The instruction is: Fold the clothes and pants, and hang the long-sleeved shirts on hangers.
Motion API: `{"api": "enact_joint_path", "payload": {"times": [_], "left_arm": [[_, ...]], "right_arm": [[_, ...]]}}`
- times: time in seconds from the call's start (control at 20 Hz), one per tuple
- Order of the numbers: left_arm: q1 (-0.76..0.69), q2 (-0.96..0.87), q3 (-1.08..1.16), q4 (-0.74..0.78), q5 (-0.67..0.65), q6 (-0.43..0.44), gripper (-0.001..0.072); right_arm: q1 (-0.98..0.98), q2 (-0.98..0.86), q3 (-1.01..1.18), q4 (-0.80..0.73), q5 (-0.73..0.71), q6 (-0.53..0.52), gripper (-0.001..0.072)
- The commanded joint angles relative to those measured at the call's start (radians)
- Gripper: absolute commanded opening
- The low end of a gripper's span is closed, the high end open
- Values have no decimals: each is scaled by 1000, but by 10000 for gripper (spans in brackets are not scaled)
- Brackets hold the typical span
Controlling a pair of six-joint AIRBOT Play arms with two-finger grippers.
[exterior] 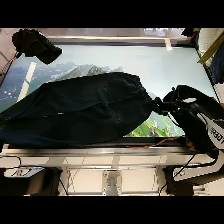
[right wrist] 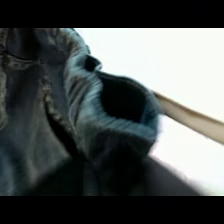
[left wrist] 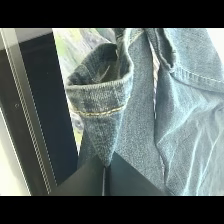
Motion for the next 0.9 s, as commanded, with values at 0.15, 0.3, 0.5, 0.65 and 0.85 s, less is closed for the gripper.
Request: {"api": "enact_joint_path", "payload": {"times": [0.15, 0.3, 0.5, 0.65, 0.85], "left_arm": [[1, 7, 14, 1, -11, 0, 13], [-3, 7, 53, 1, -7, 0, 11], [-110, -5, 135, 53, 3, 0, 11], [-276, -16, 138, 107, 40, -25, 11], [-443, -36, 138, 234, 107, -119, 12]], "right_arm": [[-27, 82, 14, 82, 104, -64, 94], [-137, 269, 14, -96, 172, 44, 94], [-297, 526, 5, -472, 364, 179, 94], [-353, 646, -74, -575, 403, 206, 94], [-426, 762, -358, -630, 401, 214, 94]]}}
